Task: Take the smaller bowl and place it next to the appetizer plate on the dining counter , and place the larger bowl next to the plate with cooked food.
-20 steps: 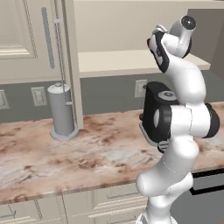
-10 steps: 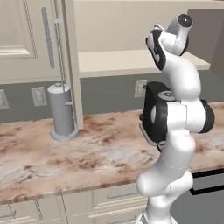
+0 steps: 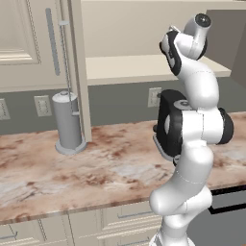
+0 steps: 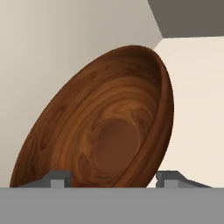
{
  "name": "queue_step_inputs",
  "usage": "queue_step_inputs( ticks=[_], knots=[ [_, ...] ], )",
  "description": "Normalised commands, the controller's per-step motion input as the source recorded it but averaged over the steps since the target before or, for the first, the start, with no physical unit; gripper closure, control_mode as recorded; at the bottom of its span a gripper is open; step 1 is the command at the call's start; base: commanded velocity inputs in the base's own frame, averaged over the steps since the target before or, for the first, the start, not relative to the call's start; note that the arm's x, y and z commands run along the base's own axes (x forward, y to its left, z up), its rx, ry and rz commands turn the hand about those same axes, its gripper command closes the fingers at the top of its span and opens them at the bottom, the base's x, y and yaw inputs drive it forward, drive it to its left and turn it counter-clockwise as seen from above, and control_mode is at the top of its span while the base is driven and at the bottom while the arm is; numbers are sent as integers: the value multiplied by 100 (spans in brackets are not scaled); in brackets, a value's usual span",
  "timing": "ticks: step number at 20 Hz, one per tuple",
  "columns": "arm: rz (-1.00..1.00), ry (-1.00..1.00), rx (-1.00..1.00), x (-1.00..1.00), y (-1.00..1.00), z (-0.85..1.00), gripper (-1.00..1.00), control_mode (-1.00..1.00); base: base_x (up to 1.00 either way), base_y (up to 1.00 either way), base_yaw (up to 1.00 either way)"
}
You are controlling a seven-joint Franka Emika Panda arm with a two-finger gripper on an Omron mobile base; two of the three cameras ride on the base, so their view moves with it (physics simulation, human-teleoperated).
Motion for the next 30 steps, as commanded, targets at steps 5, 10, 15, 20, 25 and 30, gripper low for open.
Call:
queue_step_inputs(
  ticks=[5,10,15,20,25,30],
  knots=[
    [-4,0,0,-38,0,-89,100,-100,0,0,0],
    [-1,0,0,-35,0,-48,100,-100,0,0,0],
    [0,5,1,-44,0,34,100,-100,0,0,0],
    [0,9,3,-65,0,74,100,-100,0,0,0],
    [13,10,1,-98,23,-5,100,-100,0,0,0],
    [17,2,0,-100,35,-60,100,-100,0,0,0]
  ],
)
